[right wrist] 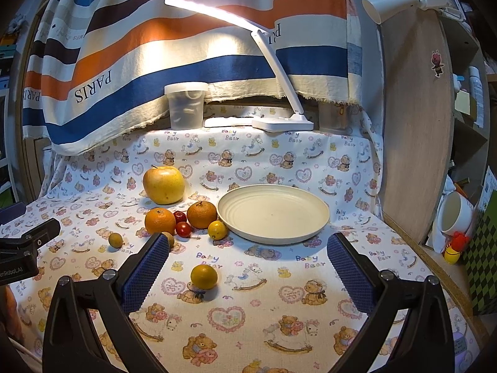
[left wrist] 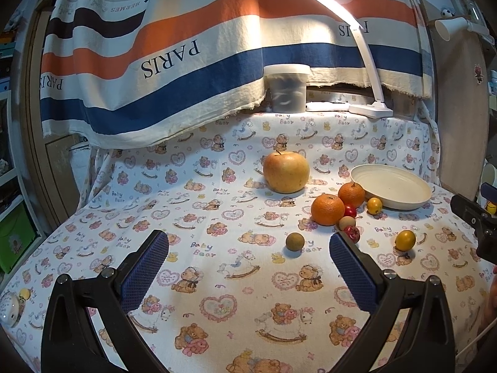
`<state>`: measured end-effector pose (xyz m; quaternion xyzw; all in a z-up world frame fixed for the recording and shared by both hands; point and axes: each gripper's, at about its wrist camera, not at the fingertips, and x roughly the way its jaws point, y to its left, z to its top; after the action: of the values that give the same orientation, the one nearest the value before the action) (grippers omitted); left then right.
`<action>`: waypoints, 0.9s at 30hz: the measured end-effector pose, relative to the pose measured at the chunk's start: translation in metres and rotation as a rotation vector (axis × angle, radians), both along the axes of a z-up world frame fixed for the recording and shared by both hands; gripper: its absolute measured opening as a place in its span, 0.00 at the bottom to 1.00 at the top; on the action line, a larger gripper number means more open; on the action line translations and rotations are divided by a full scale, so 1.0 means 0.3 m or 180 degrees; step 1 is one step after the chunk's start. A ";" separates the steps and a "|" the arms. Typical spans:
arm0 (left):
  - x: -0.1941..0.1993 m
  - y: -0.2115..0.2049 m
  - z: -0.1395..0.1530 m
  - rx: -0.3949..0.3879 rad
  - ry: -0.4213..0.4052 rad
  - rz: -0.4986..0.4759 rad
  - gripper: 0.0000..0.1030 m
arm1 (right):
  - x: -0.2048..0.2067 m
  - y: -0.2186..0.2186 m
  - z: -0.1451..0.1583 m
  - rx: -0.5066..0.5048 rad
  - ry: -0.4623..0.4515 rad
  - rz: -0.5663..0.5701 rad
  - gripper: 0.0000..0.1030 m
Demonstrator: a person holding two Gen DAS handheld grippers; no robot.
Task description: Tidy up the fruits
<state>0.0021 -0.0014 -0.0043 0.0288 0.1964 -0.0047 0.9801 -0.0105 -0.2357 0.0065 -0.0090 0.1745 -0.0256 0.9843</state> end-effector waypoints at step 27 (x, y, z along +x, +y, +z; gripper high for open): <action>-0.010 0.004 0.012 -0.0069 0.0004 -0.0061 1.00 | -0.004 0.000 -0.005 -0.0002 -0.0024 0.0000 1.00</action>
<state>-0.0009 -0.0002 -0.0008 0.0201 0.1967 -0.0164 0.9801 -0.0117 -0.2357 0.0049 -0.0093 0.1707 -0.0257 0.9849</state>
